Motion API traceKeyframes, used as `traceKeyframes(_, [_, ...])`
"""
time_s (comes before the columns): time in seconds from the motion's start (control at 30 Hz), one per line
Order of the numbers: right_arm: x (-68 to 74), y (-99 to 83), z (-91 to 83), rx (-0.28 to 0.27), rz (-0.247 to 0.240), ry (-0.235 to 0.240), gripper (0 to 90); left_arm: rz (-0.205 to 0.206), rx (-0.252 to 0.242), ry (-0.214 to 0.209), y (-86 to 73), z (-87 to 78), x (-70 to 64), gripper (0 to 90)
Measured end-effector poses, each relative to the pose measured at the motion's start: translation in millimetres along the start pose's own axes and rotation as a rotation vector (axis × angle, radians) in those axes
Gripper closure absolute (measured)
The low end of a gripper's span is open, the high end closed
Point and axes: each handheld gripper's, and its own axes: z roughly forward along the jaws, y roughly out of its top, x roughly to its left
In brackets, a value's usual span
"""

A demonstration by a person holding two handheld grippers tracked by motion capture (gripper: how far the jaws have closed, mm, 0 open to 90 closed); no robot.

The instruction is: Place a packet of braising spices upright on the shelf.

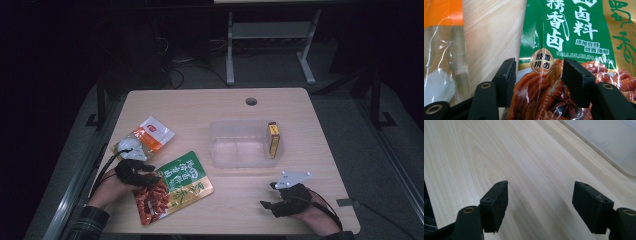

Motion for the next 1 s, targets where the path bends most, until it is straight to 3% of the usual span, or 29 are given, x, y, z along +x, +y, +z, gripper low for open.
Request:
traceKeyframes(0.13, [0.8,0.1,0.3,0.004,0.002,0.002,28.5,0.01,-0.007,-0.01,2.4,3.1,-5.4,49.6])
traceKeyframes(0.17, [0.7,0.1,0.3,0.004,0.002,0.002,28.5,0.035,0.01,-0.011,3.7,2.8,-5.7,50.6])
traceKeyframes(0.33, [0.6,0.3,0.6,0.002,-0.004,0.0,28.5,0.042,0.003,-0.008,8.9,8.8,-14.3,52.3])
traceKeyframes(0.57, [0.4,0.2,0.9,0.002,-0.005,0.001,28.5,0.066,-0.002,-0.041,14.3,14.8,-25.1,56.0])
traceKeyframes(0.83, [1.2,0.4,0.9,0.005,-0.005,0.001,28.5,0.101,0.007,-0.083,14.5,15.1,-27.3,71.9])
traceKeyframes(1.0, [1.9,0.5,0.6,0.008,-0.002,0.001,28.5,0.085,0.006,-0.109,14.5,16.0,-28.8,81.6])
